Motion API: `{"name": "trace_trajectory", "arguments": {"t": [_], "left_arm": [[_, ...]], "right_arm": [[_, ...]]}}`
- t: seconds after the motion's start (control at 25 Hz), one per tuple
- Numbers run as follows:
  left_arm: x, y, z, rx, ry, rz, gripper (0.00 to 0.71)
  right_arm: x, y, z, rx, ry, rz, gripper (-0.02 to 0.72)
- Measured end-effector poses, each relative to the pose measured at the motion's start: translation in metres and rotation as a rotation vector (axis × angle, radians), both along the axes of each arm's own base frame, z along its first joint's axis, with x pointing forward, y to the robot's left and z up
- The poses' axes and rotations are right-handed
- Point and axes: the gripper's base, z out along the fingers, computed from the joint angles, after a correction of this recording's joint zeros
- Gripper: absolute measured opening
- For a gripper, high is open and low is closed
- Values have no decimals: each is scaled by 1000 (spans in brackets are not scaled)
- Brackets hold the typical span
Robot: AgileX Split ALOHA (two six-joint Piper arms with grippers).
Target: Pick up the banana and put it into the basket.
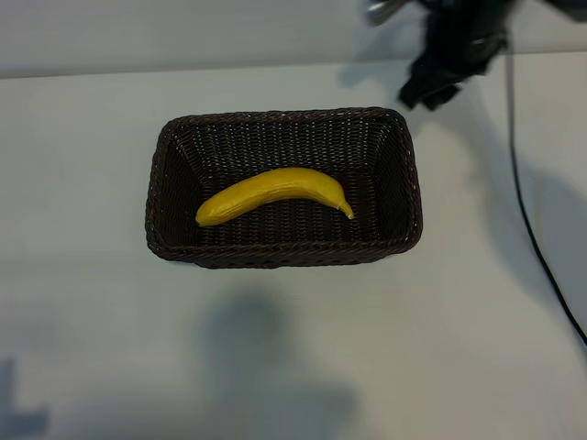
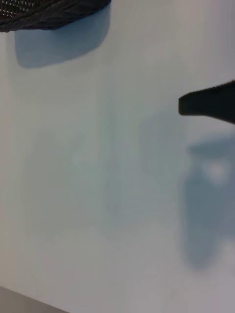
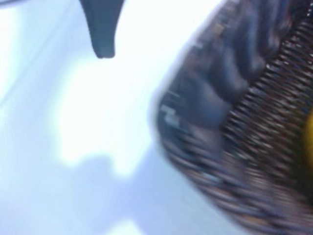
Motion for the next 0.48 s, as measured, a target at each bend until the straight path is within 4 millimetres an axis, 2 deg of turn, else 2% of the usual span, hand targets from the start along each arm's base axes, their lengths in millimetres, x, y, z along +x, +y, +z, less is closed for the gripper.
{"name": "trace_trajectory", "arguments": {"t": [0.16, 0.36, 0.48], "left_arm": [[0, -1, 0, -6, 0, -3, 529], [0, -1, 0, -6, 0, -3, 529], [0, -1, 0, -6, 0, -3, 529]], "right_arm": [[6, -46, -2, 100, 110, -245, 509], [11, -83, -1, 217, 169, -455, 507], [13, -97, -1, 246, 174, -512, 507]]}}
